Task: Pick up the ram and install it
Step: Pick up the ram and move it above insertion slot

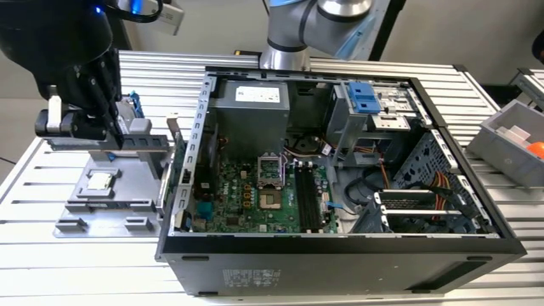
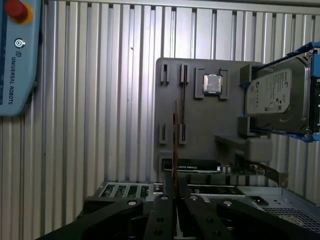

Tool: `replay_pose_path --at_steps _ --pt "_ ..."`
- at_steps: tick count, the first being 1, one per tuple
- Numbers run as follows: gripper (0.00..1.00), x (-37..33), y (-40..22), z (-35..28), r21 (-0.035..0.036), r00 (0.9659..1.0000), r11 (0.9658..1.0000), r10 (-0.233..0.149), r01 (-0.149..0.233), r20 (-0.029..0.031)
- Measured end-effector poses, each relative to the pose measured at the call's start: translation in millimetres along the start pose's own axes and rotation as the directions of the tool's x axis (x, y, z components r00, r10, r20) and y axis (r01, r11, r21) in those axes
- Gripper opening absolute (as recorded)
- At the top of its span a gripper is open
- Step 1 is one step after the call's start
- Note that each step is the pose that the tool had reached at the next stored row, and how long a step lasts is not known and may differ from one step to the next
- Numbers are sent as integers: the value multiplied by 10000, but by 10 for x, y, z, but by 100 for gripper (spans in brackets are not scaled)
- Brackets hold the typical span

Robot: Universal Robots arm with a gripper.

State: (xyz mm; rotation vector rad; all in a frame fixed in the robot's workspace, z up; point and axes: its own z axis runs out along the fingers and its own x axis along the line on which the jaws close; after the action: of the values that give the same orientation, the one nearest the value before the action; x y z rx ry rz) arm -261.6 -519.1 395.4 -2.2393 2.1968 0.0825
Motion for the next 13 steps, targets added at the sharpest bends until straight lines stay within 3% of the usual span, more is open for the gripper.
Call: replay_pose_path --at_steps 13 --pt "0 5 -239 -8 -63 10000 10000 0 0 1"
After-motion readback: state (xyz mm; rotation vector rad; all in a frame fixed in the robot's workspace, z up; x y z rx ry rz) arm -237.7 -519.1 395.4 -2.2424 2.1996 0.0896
